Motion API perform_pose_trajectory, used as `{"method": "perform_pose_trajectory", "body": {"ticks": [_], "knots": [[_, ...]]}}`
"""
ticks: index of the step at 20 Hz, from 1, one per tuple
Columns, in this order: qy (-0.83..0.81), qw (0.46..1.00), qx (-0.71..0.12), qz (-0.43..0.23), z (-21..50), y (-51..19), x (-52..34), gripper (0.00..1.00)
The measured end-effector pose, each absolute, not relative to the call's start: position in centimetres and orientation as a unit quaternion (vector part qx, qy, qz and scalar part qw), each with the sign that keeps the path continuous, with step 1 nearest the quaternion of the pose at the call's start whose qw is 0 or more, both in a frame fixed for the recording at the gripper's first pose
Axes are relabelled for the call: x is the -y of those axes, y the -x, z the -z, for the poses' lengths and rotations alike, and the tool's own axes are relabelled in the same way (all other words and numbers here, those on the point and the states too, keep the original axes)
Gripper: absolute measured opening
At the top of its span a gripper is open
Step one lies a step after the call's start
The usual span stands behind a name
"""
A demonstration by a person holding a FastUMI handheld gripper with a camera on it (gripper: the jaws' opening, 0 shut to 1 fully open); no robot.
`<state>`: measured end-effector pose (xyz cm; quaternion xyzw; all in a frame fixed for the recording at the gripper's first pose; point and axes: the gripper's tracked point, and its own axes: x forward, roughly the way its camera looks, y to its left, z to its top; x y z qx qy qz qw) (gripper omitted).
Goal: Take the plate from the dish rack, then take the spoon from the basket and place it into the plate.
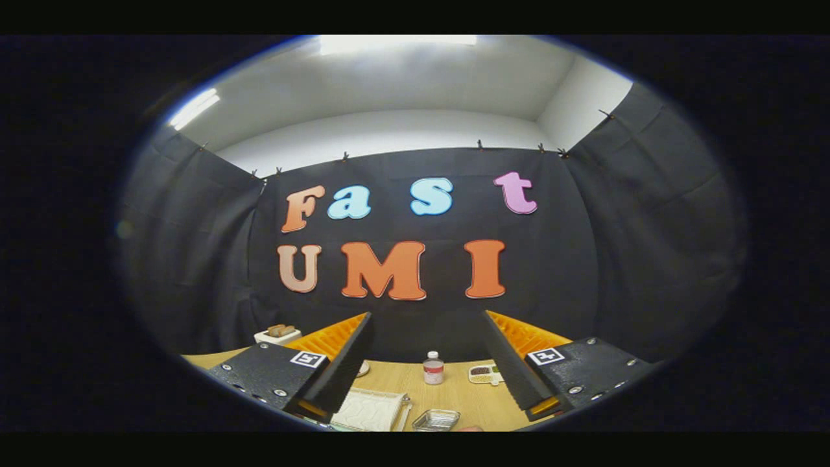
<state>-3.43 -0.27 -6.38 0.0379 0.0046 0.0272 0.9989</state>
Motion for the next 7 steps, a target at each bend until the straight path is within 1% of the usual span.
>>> {"method": "perform_pose_trajectory", "body": {"ticks": [3,7], "knots": [[-0.043,0.999,-0.011,-0.021,7.13,3.45,0.56,0.97],[-0.045,0.999,0.006,-0.013,6.42,3.43,0.86,0.97]]}}
